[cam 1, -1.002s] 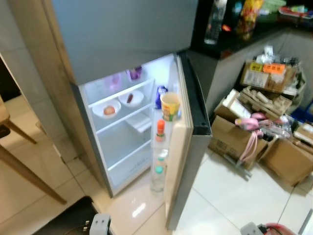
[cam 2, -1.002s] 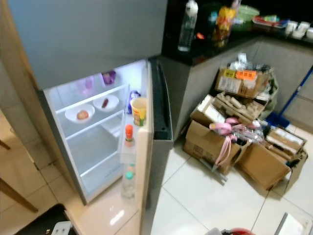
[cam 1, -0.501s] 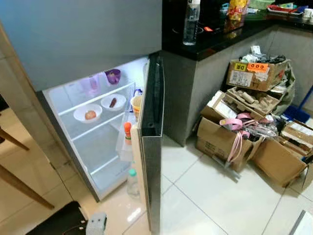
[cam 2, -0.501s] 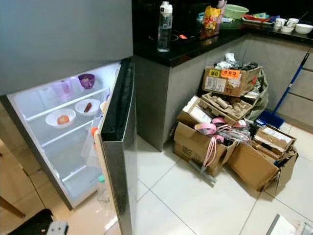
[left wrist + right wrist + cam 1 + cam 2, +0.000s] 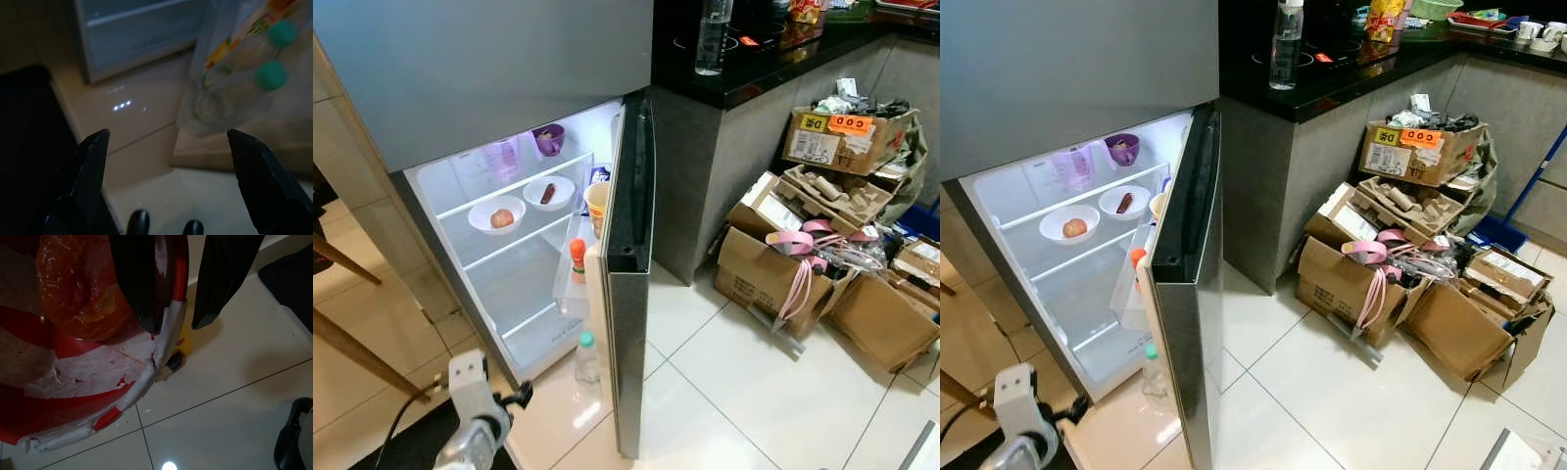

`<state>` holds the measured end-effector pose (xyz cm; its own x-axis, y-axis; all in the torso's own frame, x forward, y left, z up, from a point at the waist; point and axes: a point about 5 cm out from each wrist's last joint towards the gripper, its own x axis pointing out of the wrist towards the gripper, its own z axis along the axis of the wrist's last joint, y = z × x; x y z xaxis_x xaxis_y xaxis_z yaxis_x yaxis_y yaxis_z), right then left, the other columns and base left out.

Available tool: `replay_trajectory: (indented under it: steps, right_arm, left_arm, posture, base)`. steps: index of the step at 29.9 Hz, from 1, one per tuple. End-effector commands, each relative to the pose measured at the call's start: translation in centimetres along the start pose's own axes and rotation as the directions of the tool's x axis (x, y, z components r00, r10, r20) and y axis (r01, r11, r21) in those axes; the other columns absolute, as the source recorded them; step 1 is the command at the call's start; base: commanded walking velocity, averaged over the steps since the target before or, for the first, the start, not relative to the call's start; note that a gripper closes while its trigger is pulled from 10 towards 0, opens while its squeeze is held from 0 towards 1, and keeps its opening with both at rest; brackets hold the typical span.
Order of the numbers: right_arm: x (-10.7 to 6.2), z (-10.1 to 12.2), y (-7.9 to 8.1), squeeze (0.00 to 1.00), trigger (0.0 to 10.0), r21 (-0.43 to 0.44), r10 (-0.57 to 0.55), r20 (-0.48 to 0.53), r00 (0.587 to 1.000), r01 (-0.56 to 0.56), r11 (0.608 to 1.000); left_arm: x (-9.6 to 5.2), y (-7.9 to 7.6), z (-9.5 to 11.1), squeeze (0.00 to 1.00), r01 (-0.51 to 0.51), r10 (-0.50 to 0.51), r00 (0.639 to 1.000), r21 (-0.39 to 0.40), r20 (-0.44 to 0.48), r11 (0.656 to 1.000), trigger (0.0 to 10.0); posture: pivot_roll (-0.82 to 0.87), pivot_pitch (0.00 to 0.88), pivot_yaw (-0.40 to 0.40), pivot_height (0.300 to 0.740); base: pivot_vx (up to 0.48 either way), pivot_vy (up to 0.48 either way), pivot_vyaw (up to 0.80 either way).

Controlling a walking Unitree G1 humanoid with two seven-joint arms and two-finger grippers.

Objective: Restocking fridge

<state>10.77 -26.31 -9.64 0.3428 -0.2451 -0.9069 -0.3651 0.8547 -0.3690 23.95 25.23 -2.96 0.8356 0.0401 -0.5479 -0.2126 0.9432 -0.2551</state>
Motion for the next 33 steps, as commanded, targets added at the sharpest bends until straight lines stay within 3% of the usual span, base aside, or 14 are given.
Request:
replay_trajectory:
  steps: [1, 12, 13, 22, 26, 27, 29, 30, 32, 33]
  right_arm:
    - [0.0, -0.1, -0.1, 0.0, 10.0, 0.005, -0.005, 0.003, 1.0, 0.005, 1.0]
    - [0.0, -0.4, 0.5, 0.0, 10.0, 0.017, 0.011, -0.004, 1.0, -0.011, 1.0]
    - [0.0, -0.4, 0.5, 0.0, 10.0, 0.018, 0.012, -0.004, 1.0, -0.012, 1.0]
    - [-0.1, -0.4, 0.6, 0.0, 10.0, 0.022, 0.017, -0.004, 1.0, -0.017, 1.0]
    - [-0.1, -0.4, 0.7, 0.0, 10.0, 0.023, 0.02, -0.003, 1.0, -0.02, 1.0]
    - [-0.1, -0.3, 0.7, 0.0, 10.0, 0.023, 0.02, -0.003, 1.0, -0.02, 1.0]
    - [-0.1, -0.3, 0.7, 0.0, 10.0, 0.023, 0.02, -0.003, 1.0, -0.02, 1.0]
    - [0.0, -0.3, 0.8, 0.0, 10.0, 0.023, 0.02, -0.003, 1.0, -0.02, 1.0]
    - [0.0, -0.3, 0.8, 0.0, 10.0, 0.023, 0.02, -0.003, 1.0, -0.02, 1.0]
    - [0.0, -0.3, 0.8, 0.0, 10.0, 0.023, 0.021, -0.001, 1.0, -0.021, 1.0]
  left_arm:
    - [-0.1, 0.3, 0.0, 0.0, -0.003, 0.003, 1.0, 0.021, -0.006, 1.0, 10.0]
    - [0.4, 0.7, 2.9, 0.0, -0.067, 0.077, 0.988, -0.076, 0.136, 0.995, 10.0]
    - [0.4, 1.1, 3.9, 0.0, -0.082, 0.103, 0.979, -0.12, 0.179, 0.989, 10.0]
    - [0.6, 1.2, 7.2, 0.0, -0.071, 0.135, 0.941, -0.21, 0.309, 0.975, 10.0]
    - [0.6, 1.5, 9.0, 0.0, -0.061, 0.172, 0.912, -0.29, 0.373, 0.955, 10.0]
    - [0.7, 1.3, 9.2, 0.0, -0.035, 0.158, 0.911, -0.31, 0.381, 0.95, 9.5]
    - [1.0, 0.5, 9.5, 0.0, 0.028, 0.112, 0.915, -0.338, 0.387, 0.941, 5.4]
    - [1.2, -0.2, 9.5, 0.0, 0.081, 0.066, 0.918, -0.347, 0.391, 0.934, 0.0]
    - [1.4, -0.9, 9.4, 0.0, 0.124, 0.024, 0.92, -0.347, 0.391, 0.93, 0.0]
    - [1.8, -2.4, 8.8, 0.0, 0.18, -0.043, 0.925, -0.335, 0.377, 0.925, 0.0]
  posture:
    - [-0.06, 0.0, 0.001, 0.74]
    - [-0.06, 0.004, 0.005, 0.74]
    - [-0.06, 0.004, 0.007, 0.74]
    - [-0.06, 0.006, 0.009, 0.74]
    - [-0.06, 0.006, 0.009, 0.74]
    - [-0.06, 0.006, 0.009, 0.74]
    - [-0.06, 0.006, 0.009, 0.74]
    - [-0.06, 0.006, 0.011, 0.74]
    - [-0.06, 0.006, 0.011, 0.74]
    - [-0.06, 0.006, 0.012, 0.74]
  base:
    - [0.0, -0.465, 0.0]
    - [0.0, -0.042, 0.0]
    - [0.0, 0.0, 0.0]
    - [0.0, 0.0, 0.0]
    - [0.0, 0.0, 0.0]
    - [0.0, 0.0, 0.0]
    - [0.0, 0.0, 0.0]
    - [0.0, 0.0, 0.0]
    - [0.0, 0.0, 0.0]
    - [0.0, 0.0, 0.0]
